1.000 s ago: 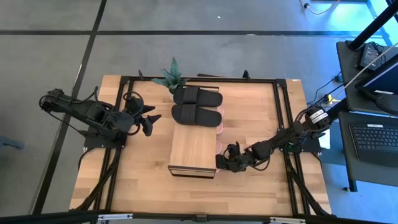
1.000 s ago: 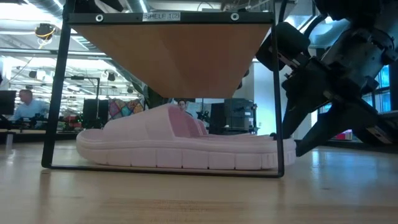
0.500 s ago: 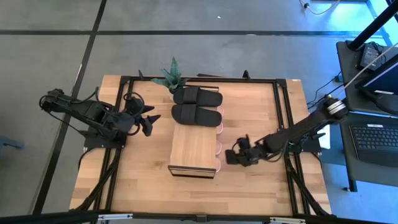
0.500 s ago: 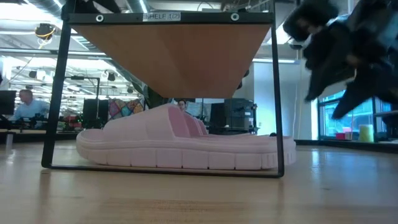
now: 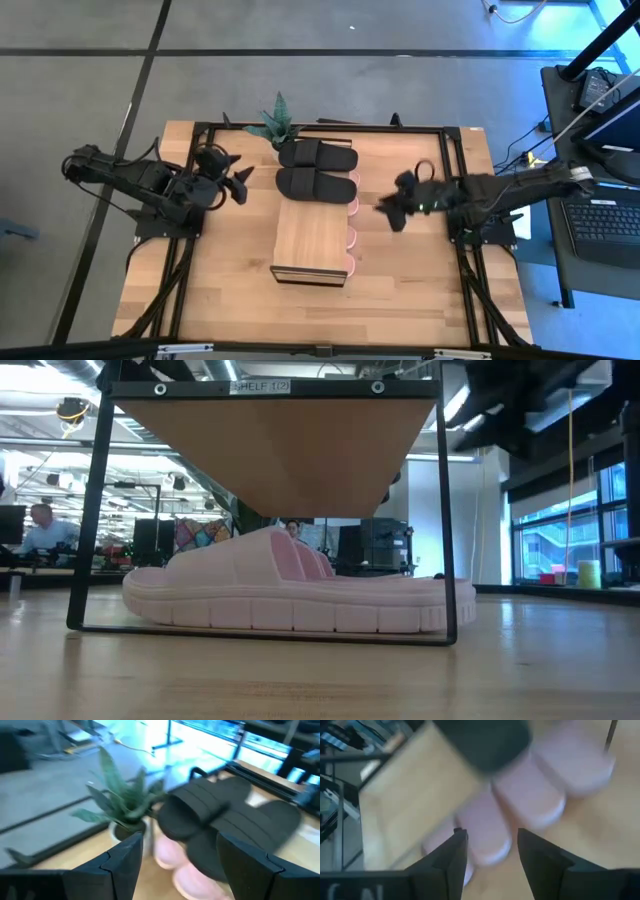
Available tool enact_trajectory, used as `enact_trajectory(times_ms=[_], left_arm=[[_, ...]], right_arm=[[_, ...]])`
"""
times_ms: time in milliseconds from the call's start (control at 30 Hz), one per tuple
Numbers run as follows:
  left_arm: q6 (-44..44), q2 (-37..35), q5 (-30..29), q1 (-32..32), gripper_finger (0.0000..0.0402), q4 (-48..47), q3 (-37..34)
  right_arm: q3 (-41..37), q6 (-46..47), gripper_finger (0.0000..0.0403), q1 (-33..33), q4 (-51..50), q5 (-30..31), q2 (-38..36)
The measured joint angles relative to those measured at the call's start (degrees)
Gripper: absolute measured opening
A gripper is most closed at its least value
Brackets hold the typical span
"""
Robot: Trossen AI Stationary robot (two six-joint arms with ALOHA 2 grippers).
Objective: Pick and place slides into the shelf
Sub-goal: Return to Home Position
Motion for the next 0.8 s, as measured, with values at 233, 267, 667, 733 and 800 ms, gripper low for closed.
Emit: enact_trajectory(times_ms=[233,267,667,733,800], left_arm=[[0.8,-0.5,-7.7,5.6,0.0242,-0.1,0.0],[0.8,-1.1,-7.8,6.5,0.0242,0.0,0.0],[9.8,-10.9,-9.9,7.1,0.0242,-0.8,0.0],[11.1,-13.5,-10.7,6.8,0.0242,-1.7,0.0],[11.3,-16.4,-10.7,6.4,0.0242,-3.0,0.0]], right_arm=[[0.0,-27.1,0.0173,-19.0,7.1,-14.7,-5.2],[0.0,-29.5,0.0173,-21.6,7.3,-16.8,-6.0],[0.0,-38.1,0.0173,-38.5,-0.9,-27.3,-20.7],[0.0,-38.8,0.0173,-39.2,-2.0,-29.0,-22.0],[0.0,-39.1,0.0173,-39.6,-2.9,-30.2,-23.6]])
